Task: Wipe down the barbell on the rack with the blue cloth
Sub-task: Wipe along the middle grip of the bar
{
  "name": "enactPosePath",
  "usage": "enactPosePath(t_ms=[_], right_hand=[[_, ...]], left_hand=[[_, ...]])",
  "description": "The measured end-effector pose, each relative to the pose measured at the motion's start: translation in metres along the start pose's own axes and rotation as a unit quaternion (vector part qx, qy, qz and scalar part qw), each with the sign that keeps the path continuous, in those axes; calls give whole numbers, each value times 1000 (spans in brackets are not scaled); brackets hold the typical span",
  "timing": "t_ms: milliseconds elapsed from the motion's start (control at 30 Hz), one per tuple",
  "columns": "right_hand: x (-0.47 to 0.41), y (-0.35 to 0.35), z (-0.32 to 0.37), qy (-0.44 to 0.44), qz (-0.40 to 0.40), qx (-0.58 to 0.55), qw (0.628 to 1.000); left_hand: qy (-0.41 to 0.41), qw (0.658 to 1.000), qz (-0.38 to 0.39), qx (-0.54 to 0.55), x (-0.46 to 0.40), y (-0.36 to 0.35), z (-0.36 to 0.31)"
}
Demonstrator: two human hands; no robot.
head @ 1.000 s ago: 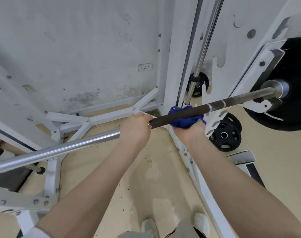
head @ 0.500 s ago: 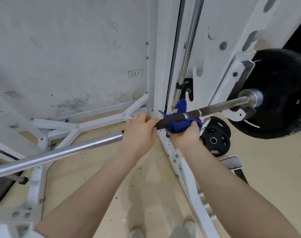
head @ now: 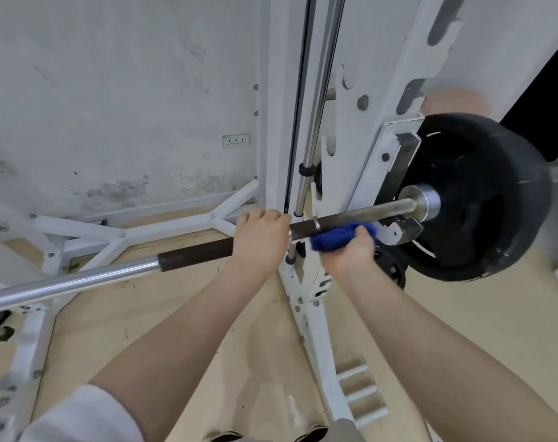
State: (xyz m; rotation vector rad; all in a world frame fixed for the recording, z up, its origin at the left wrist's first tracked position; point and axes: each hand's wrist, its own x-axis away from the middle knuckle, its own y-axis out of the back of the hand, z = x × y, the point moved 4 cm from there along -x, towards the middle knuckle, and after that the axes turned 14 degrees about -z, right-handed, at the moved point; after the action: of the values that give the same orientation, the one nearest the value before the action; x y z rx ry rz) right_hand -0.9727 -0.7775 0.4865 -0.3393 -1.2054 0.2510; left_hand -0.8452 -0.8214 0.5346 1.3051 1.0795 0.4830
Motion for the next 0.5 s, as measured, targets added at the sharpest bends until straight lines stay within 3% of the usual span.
enactPosePath(t_ms=[133, 233, 333, 500], right_hand=[[-3, 3, 3, -87, 43, 88, 991], [-13, 6, 48, -48, 15, 39, 998], [-18, 5, 47, -34, 18, 20, 999], [-18, -3, 13, -69, 83, 135, 985]], left_hand=[[19, 1000, 6, 25, -8, -9, -25], [23, 1000, 14, 2, -12, -15, -33], [37, 999, 27, -13, -15, -18, -32], [61, 998, 32, -15, -15, -20, -32]])
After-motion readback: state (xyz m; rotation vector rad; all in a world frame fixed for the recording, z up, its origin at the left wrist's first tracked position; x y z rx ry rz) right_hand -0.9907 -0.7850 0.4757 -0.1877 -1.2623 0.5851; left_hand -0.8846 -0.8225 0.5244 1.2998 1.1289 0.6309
